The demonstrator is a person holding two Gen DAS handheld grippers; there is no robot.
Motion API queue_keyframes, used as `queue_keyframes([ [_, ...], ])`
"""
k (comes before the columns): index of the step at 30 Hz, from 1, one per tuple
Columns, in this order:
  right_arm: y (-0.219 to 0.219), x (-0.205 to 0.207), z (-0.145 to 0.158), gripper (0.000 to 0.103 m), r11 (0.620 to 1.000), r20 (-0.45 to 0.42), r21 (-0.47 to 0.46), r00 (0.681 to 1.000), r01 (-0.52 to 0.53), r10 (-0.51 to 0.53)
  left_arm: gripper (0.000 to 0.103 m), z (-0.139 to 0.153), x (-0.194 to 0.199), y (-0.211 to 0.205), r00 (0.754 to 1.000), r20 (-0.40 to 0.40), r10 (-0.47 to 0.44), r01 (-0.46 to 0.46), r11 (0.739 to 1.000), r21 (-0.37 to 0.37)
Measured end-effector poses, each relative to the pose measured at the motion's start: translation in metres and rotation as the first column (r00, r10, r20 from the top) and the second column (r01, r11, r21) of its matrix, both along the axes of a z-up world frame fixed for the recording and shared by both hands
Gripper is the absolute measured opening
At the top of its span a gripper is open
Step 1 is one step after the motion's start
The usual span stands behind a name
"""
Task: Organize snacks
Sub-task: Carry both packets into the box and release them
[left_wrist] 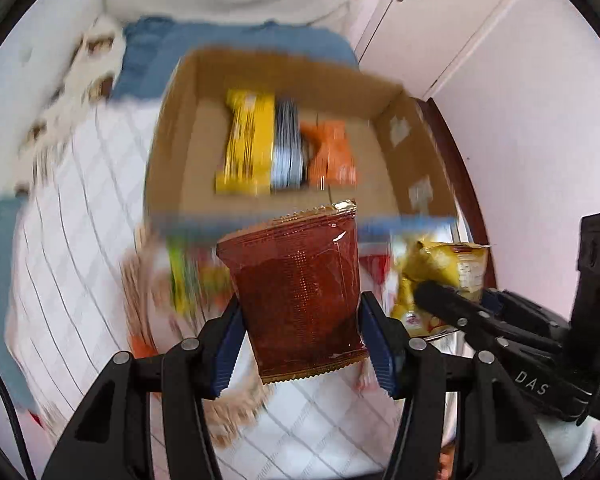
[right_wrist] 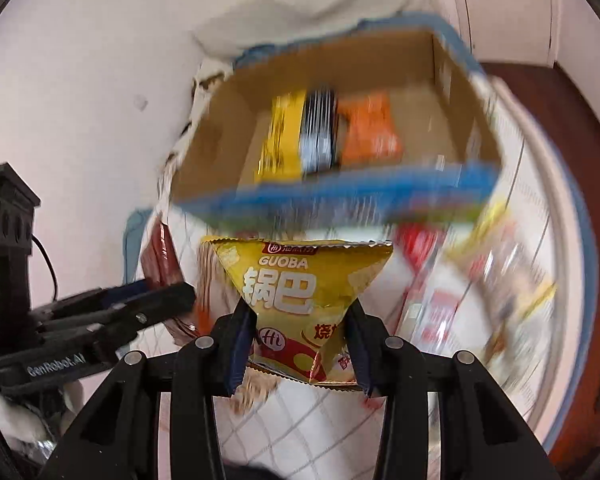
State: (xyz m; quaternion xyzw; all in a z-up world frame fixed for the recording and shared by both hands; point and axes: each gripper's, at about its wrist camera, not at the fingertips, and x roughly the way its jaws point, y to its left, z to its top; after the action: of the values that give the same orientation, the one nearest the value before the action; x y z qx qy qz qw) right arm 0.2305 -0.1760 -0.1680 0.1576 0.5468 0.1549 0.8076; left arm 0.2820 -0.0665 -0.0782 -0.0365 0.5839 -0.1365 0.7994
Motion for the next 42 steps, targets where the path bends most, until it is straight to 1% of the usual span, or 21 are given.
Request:
queue_keyframes([
  [1, -0.003, 0.013, 0.007, 0.044, 1.000, 0.021, -0.014, 1.000, 0.007, -0.007, 0.053, 0.008, 0.016, -0.004, 1.000, 0.017, -0.016, 0.015, 0.999, 0.030],
  [2, -0.006, 0.029, 0.012, 0.044, 0.999, 0.037, -0.035, 0.999, 0.013, -0.011, 0.053, 0.010, 0.033, -0.011, 0.999, 0.016, -0.032, 0.032, 0.999, 0.042],
  [4, -0.021, 0.059, 0.023, 0.044, 0.997, 0.052, -0.073, 0.998, 0.026, -0.022, 0.053, 0.005, 0.063, -0.018, 1.000, 0.016, -0.017, 0.016, 0.998, 0.066],
  [7, -0.032, 0.112, 0.025, 0.044, 0.991, 0.052, -0.129, 0.998, 0.041, -0.035, 0.053, -0.005, 0.116, -0.020, 1.000, -0.004, 0.000, 0.000, 0.993, 0.122],
  [9, -0.036, 0.149, 0.020, 0.044, 0.986, 0.038, -0.161, 0.999, 0.045, -0.039, 0.053, -0.015, 0.146, -0.021, 1.000, -0.029, 0.006, -0.002, 0.986, 0.164],
  [13, -0.041, 0.209, 0.005, 0.045, 0.972, -0.001, -0.230, 0.999, 0.040, -0.042, 0.053, -0.048, 0.191, -0.015, 0.996, -0.079, 0.030, -0.010, 0.969, 0.247],
  [17, -0.049, 0.245, -0.012, 0.045, 0.961, -0.037, -0.271, 0.998, 0.043, -0.056, 0.053, -0.074, 0.220, -0.006, 0.993, -0.109, 0.049, -0.014, 0.952, 0.304],
  [20, -0.051, 0.268, -0.028, 0.045, 0.957, -0.056, -0.287, 0.996, 0.044, -0.063, 0.054, -0.087, 0.235, -0.001, 0.988, -0.136, 0.067, -0.021, 0.949, 0.315],
  [22, -0.053, 0.274, -0.037, 0.045, 0.957, -0.065, -0.284, 0.995, 0.053, -0.074, 0.054, -0.093, 0.242, 0.003, 0.987, -0.140, 0.083, -0.034, 0.948, 0.317],
  [23, -0.054, 0.280, -0.043, 0.046, 0.957, -0.072, -0.284, 0.994, 0.060, -0.084, 0.059, -0.095, 0.244, 0.005, 0.986, -0.137, 0.095, -0.046, 0.944, 0.326],
  [24, -0.055, 0.283, -0.047, 0.058, 0.954, -0.075, -0.290, 0.992, 0.072, -0.098, 0.072, -0.098, 0.246, 0.006, 0.986, -0.133, 0.100, -0.052, 0.943, 0.328],
  [25, -0.056, 0.284, -0.049, 0.072, 0.952, -0.078, -0.296, 0.991, 0.077, -0.105, 0.080, -0.099, 0.247, 0.007, 0.986, -0.132, 0.104, -0.057, 0.945, 0.322],
  [26, -0.056, 0.287, -0.053, 0.097, 0.949, -0.087, -0.304, 0.990, 0.081, -0.113, 0.085, -0.101, 0.247, 0.008, 0.985, -0.137, 0.101, -0.057, 0.955, 0.292],
  [28, -0.056, 0.290, -0.059, 0.099, 0.951, -0.093, -0.298, 0.989, 0.079, -0.112, 0.089, -0.103, 0.246, 0.007, 0.983, -0.150, 0.103, -0.058, 0.958, 0.281],
  [31, -0.053, 0.290, -0.061, 0.099, 0.949, -0.098, -0.309, 0.991, 0.059, -0.094, 0.089, -0.103, 0.242, 0.007, 0.982, -0.152, 0.111, -0.068, 0.962, 0.264],
  [36, -0.055, 0.275, -0.055, 0.099, 0.959, -0.094, -0.277, 0.991, 0.062, -0.091, 0.089, -0.094, 0.225, 0.005, 0.985, -0.133, 0.113, -0.077, 0.965, 0.249],
  [39, -0.055, 0.258, -0.048, 0.099, 0.964, -0.083, -0.259, 0.993, 0.063, -0.087, 0.089, -0.084, 0.206, 0.003, 0.989, -0.098, 0.110, -0.085, 0.970, 0.226],
  [41, -0.053, 0.244, -0.043, 0.099, 0.962, -0.067, -0.264, 0.994, 0.067, -0.088, 0.089, -0.076, 0.190, 0.002, 0.992, -0.072, 0.101, -0.083, 0.973, 0.213],
  [42, -0.052, 0.236, -0.039, 0.099, 0.962, -0.055, -0.266, 0.995, 0.070, -0.088, 0.089, -0.071, 0.178, 0.003, 0.993, -0.044, 0.106, -0.096, 0.975, 0.200],
])
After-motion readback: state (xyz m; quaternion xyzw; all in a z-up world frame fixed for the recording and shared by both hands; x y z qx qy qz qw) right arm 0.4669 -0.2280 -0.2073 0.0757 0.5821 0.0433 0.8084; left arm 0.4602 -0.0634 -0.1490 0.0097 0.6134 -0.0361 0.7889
